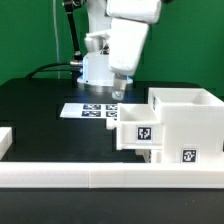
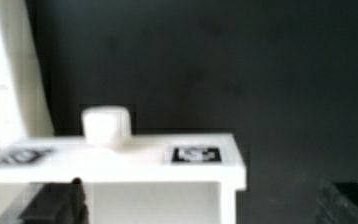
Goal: Assemble drawer
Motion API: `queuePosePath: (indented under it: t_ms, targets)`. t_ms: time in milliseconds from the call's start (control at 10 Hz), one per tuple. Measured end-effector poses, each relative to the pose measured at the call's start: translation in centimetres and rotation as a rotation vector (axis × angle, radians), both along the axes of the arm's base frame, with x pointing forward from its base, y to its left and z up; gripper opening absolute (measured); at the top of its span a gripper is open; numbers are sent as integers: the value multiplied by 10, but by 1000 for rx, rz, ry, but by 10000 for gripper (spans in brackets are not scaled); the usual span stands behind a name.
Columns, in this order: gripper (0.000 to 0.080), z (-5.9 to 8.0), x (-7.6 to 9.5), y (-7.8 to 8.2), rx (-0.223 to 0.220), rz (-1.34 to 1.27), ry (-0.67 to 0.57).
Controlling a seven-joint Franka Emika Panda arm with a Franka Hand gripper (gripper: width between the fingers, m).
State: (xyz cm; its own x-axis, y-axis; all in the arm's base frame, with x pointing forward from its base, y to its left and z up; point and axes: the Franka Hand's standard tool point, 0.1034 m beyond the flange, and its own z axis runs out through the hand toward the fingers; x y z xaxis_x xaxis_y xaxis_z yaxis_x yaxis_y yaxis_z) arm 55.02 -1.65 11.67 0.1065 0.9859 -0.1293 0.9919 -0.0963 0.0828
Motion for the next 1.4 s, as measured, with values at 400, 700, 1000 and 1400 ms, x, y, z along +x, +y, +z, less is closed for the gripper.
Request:
queuePosePath:
  t_ms: [400, 700, 1000, 1400]
  targets:
    - [649, 1, -3, -32, -16, 23, 47]
    - [649, -20, -3, -55, 71, 63, 53]
    - [649, -30, 9, -79, 147, 110, 56]
    - [649, -30, 8, -82, 151, 96, 61]
